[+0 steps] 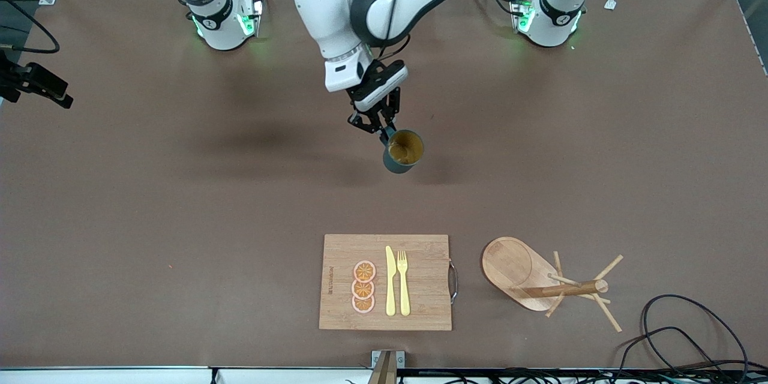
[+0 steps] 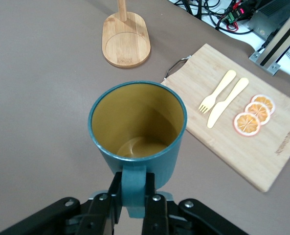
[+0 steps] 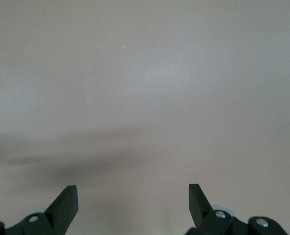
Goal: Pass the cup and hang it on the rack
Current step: 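Lift the mug by its handle with the left gripper toward the rack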
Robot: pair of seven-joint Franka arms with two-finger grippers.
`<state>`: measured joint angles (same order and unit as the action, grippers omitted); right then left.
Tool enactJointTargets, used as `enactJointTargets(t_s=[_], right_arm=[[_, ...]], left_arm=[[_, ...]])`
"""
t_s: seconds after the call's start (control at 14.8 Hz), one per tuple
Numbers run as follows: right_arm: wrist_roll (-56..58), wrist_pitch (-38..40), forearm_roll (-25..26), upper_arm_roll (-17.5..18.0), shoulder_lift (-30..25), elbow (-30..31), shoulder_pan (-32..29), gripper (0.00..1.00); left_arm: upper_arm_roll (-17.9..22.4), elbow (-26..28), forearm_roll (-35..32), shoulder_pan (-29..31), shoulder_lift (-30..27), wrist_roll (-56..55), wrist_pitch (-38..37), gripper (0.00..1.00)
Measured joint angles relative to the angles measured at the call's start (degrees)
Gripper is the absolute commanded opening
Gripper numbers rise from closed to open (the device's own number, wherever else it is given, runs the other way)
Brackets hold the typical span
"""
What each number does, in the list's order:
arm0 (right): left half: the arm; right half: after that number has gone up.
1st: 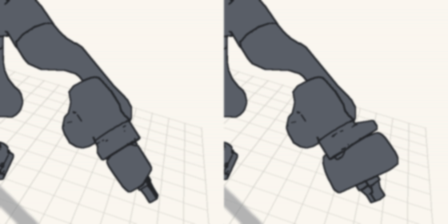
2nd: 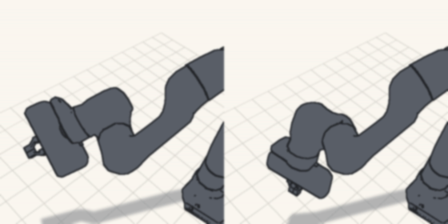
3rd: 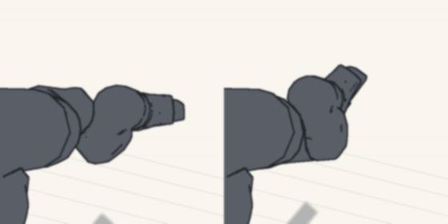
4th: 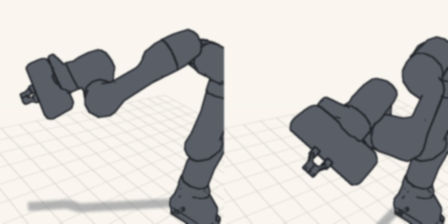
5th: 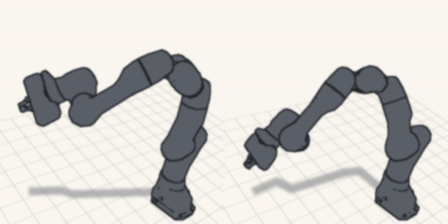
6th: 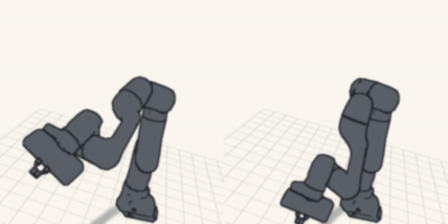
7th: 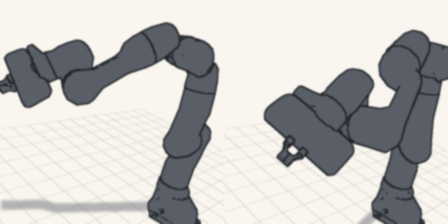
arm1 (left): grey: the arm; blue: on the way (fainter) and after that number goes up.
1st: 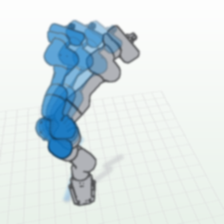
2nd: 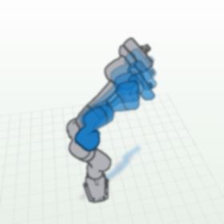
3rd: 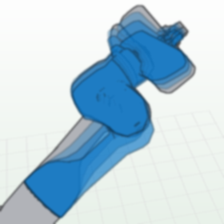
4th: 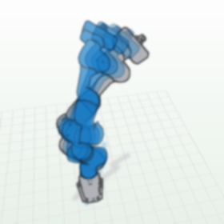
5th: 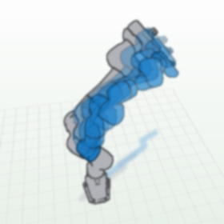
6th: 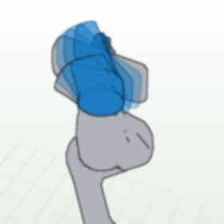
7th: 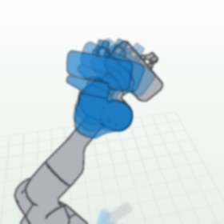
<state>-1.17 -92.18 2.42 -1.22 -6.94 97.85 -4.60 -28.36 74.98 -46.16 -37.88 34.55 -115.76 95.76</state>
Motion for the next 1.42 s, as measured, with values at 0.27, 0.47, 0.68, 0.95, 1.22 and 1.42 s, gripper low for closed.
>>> enactJointTargets(t_s=[0.27,0.47,0.68,0.95,1.22,1.42], right_arm=[[0.1,0.0,0.0,0.0,0.0,0.0,0.0,1.0],[0.2,0.0,0.0,0.0,0.0,-0.1,0.0,1.0],[0.2,0.0,0.0,0.0,0.0,-0.2,0.0,1.0],[0.3,0.0,0.0,0.1,0.0,-0.2,0.0,1.0],[0.3,0.0,0.0,0.2,0.0,-0.2,0.1,1.0],[0.3,0.0,0.0,0.3,0.0,-0.2,0.1,1.0]], left_arm=[[0.0,-1.0,8.8,5.0,-5.1,4.4,1.4,0.0],[0.0,-2.3,16.2,9.4,-7.9,8.7,2.4,0.0],[0.0,-3.1,27.1,16.0,-10.9,13.4,6.0,0.0],[0.0,-3.2,40.5,24.4,-13.1,19.4,8.7,0.0],[0.2,-3.1,53.4,31.7,-13.2,26.2,10.1,0.0],[0.4,-3.0,64.5,38.7,-13.1,34.5,10.4,0.0]])
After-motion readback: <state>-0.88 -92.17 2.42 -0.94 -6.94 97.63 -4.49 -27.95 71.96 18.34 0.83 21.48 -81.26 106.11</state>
